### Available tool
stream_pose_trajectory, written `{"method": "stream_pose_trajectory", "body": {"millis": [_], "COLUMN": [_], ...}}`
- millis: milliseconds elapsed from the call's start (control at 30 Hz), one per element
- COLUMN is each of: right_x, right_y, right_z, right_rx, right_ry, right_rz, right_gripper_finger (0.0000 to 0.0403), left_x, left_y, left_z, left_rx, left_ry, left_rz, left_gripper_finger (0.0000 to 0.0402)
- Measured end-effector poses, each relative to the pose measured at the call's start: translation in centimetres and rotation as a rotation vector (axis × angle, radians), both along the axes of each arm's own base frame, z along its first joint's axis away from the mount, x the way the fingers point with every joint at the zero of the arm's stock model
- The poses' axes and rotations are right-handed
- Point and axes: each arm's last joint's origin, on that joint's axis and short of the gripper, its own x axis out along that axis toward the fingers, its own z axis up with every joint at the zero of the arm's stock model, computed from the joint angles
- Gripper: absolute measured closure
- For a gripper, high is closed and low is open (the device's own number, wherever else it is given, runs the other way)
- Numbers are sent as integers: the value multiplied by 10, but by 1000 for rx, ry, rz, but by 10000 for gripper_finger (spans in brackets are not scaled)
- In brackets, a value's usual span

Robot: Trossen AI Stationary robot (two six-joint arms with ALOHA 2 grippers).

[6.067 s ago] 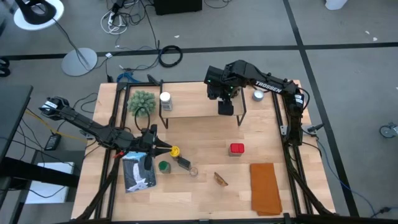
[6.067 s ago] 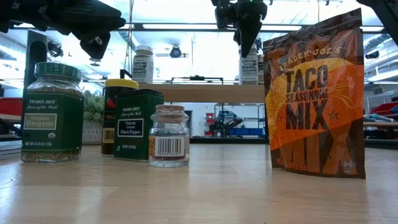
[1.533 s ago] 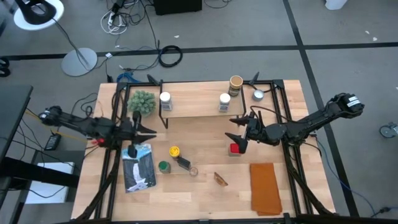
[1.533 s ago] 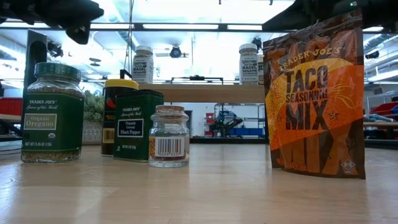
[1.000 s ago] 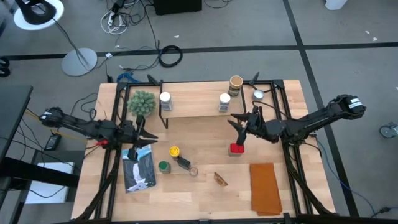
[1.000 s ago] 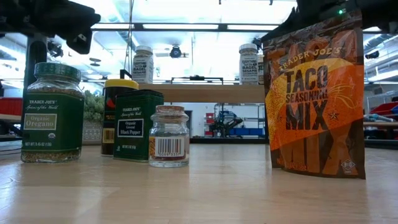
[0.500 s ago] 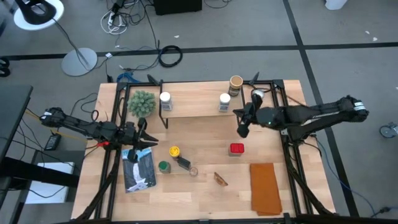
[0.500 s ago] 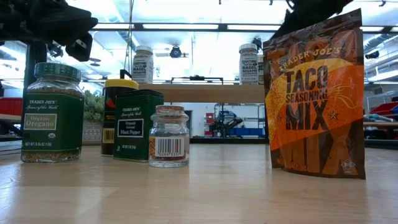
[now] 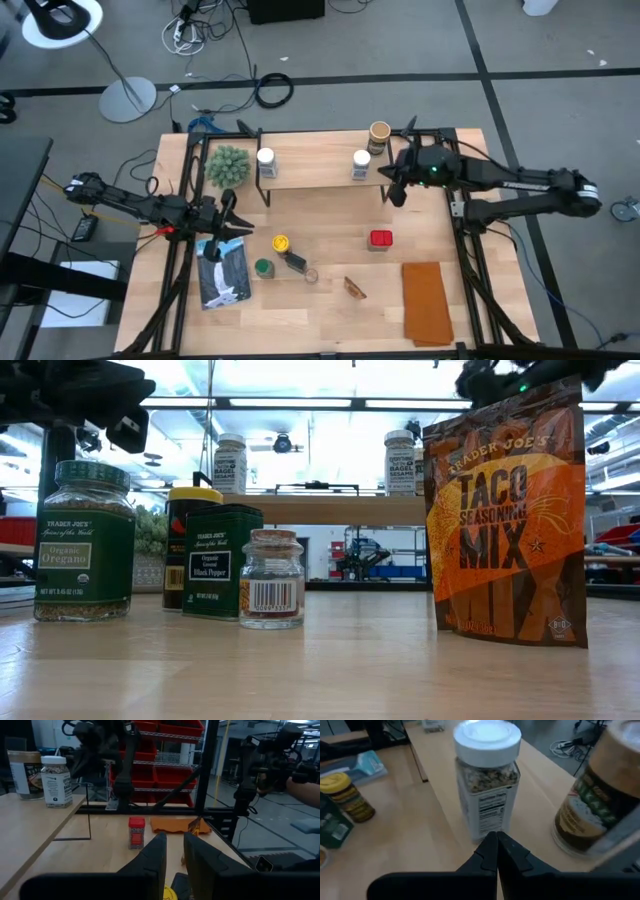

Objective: Shelf spices
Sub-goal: Put the white seasoning bottle on the shelf aligned with the other white seasoning bottle

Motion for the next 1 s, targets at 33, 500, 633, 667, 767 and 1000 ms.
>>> {"method": "stream_pose_trajectory", "body": {"millis": [33, 500, 633, 667, 767, 1000], "right_x": [4, 54, 64, 66, 70, 74], "right_y": [-4, -33, -36, -36, -31, -15], "right_z": [-2, -29, -32, -32, -33, -33], "right_rx": [-6, 54, 105, 118, 140, 144], "right_ry": [-5, -35, -23, -24, -34, -31], "right_rz": [5, 53, 31, 28, 37, 27], "right_gripper_finger": [402, 403, 403, 403, 403, 403], "left_x": [0, 0, 0, 0, 0, 0], "left_y": [0, -1, -1, -1, -1, -1], "left_z": [0, 0, 0, 0, 0, 1], "left_rx": [-6, -22, -22, -22, -21, -21], "left_ry": [1, 2, -1, -1, -1, -2], "left_rz": [-1, -40, -39, -39, -39, -39], "left_gripper_finger": [332, 332, 332, 332, 332, 332]}}
